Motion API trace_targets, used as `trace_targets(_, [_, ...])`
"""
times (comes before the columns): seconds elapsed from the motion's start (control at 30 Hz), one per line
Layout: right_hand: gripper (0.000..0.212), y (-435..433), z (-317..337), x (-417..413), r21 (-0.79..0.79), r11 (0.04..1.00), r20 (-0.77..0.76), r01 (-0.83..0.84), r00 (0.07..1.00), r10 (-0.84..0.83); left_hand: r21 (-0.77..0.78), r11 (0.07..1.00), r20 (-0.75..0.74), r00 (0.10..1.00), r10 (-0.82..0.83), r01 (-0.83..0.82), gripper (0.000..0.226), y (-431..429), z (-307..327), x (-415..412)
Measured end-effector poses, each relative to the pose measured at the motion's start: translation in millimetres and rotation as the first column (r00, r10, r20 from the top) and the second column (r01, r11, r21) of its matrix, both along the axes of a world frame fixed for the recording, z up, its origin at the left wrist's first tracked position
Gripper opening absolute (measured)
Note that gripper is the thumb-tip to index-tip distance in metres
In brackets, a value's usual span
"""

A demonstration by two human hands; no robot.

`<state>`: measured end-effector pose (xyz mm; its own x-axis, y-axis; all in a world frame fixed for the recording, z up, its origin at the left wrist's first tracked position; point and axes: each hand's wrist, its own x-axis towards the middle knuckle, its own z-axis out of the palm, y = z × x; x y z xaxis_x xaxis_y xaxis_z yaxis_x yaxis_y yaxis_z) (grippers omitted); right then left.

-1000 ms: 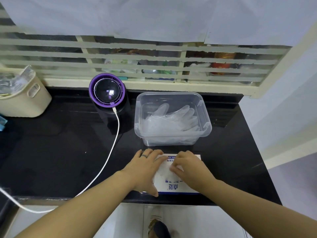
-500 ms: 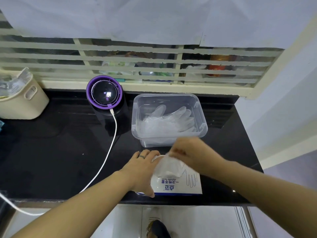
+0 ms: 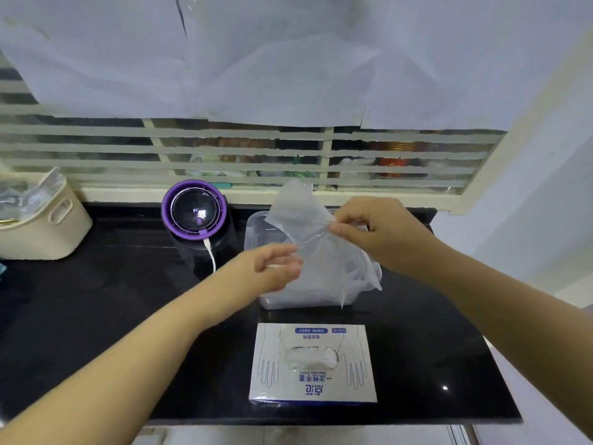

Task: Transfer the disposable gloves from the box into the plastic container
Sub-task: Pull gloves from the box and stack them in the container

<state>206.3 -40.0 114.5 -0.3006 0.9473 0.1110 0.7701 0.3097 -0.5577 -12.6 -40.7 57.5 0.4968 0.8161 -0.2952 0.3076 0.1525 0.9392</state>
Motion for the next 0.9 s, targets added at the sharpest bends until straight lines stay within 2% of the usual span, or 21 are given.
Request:
trace_targets(0.07, [0.023, 3, 3, -4, 0.033, 0.998, 0.071, -0.050, 0.996, 0.048, -0.163, 0.978, 0.235, 0.958, 0.163, -0.126, 0.059, 14, 10, 2])
trace_targets(0.17, [0.024, 11, 8, -6, 0.109, 0.988, 0.174, -0.108, 0.981, 0.088, -0.311, 0.934, 0.392, 0.872, 0.295, -0.176, 0.042, 30, 24, 9])
trace_targets(0.33, [0.024, 25, 23, 2, 0.187, 0.975, 0.301, -0.121, 0.952, 0.061, -0.232, 0.952, 0.421, 0.862, 0.282, -0.198, 0.023, 55, 42, 30])
trace_targets(0.47, [0.027, 27, 40, 8, 0.315, 0.947, 0.255, -0.059, 0.967, -0.024, -0.273, 0.932, 0.600, 0.715, 0.358, -0.238, 0.021, 70, 45, 38])
trace_targets(0.5, [0.029, 27, 39, 7, 0.329, 0.943, 0.254, -0.053, 0.967, -0.034, -0.289, 0.928, 0.604, 0.707, 0.368, -0.236, 0.019, 73, 41, 39])
trace_targets(0.57, [0.034, 27, 27, 3, 0.311, 0.948, 0.275, -0.060, 0.961, -0.029, -0.285, 0.920, 0.523, 0.761, 0.384, -0.269, 0.016, 75, 25, 38])
trace_targets(0.63, [0.036, 33, 2, 1, 0.273, 0.956, 0.284, -0.102, 0.958, 0.021, -0.239, 0.908, 0.357, 0.838, 0.412, -0.345, 0.014, 77, 2, 37])
trace_targets(0.77, [0.038, 50, -59, 2, -0.041, 0.996, 0.382, -0.081, 0.920, 0.090, -0.302, 0.845, 0.106, 0.865, 0.490, -0.442, 0.017, 80, -35, 40])
trace_targets(0.9, [0.038, 68, -99, -3, -0.256, 0.964, 0.424, -0.072, 0.888, 0.179, -0.441, 0.781, -0.037, 0.878, 0.476, -0.442, 0.015, 81, -49, 50])
